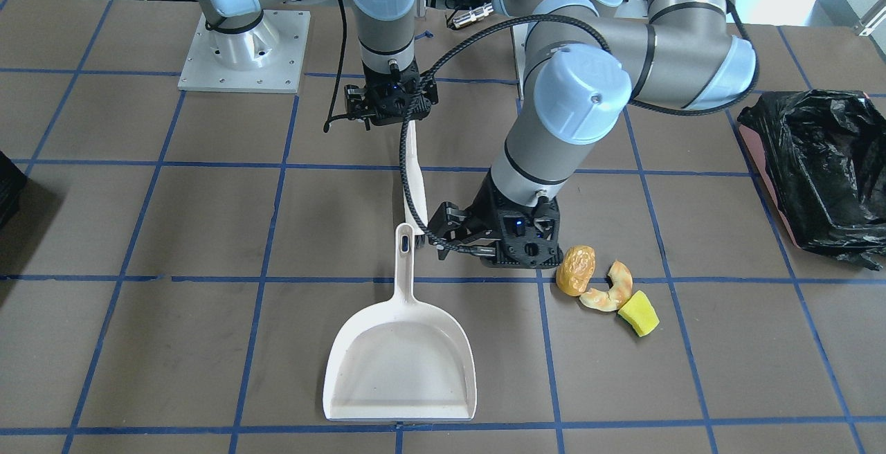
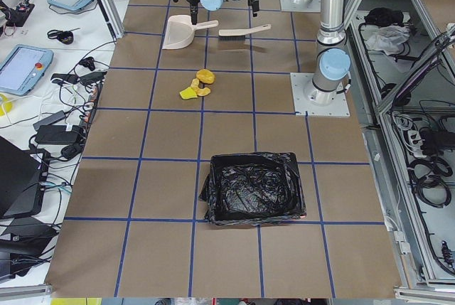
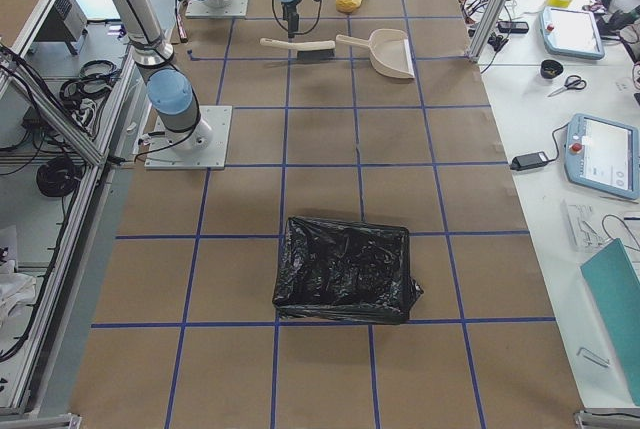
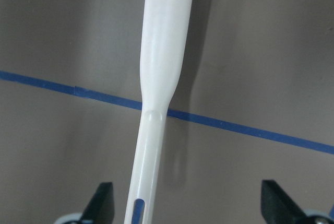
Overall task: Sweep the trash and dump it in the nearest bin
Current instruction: 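Reach left gripper toward dustpan handle while right gripper reaches toward brush, then close left gripper on white dustpan handle while right grips brush handle, then lift dustpan with left gripper while right gripper lifts the brush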
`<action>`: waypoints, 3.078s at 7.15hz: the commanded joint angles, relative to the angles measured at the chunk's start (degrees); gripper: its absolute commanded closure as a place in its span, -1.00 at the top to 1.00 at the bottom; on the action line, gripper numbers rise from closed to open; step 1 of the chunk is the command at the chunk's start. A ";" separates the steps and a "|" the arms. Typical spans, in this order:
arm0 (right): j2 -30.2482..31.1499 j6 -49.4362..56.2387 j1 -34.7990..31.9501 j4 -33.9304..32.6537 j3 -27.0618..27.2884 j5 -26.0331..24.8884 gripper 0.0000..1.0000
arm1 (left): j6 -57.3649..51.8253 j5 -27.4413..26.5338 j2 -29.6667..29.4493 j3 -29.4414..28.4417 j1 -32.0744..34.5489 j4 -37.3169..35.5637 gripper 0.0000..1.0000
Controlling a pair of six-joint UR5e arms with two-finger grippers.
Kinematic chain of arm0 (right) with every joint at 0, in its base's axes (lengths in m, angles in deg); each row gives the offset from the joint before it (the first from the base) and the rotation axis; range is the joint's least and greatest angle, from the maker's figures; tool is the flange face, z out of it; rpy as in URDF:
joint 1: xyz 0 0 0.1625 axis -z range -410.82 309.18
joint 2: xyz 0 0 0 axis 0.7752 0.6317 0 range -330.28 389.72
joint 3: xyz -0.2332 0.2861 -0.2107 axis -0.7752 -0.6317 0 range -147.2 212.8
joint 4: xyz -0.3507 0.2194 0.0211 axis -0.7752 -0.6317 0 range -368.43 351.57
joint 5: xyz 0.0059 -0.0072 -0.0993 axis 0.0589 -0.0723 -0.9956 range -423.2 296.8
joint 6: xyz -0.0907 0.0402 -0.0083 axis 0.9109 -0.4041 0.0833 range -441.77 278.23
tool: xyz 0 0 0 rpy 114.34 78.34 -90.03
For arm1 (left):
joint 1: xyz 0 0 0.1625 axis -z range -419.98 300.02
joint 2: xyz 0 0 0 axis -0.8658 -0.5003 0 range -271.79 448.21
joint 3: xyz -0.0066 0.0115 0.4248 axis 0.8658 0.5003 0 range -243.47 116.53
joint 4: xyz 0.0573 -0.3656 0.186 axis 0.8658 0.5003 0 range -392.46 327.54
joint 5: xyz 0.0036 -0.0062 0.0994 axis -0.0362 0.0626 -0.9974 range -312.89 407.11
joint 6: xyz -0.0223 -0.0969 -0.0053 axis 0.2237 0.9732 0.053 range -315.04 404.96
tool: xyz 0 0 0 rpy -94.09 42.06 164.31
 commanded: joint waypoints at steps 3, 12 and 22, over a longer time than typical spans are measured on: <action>-7.06 -4.31 -5.91 -7.85 2.13 -0.42 0.97 | -0.02 -3.23 -7.16 -0.22 7.82 -4.43 1.00; -3.28 -8.73 -6.63 -9.60 7.23 0.01 0.22 | 0.59 -6.41 -10.26 -0.31 11.70 0.02 -0.27; -1.61 -23.19 -6.89 -9.60 6.70 0.19 -1.00 | -20.07 -8.51 -4.82 -10.86 -3.10 14.34 -1.00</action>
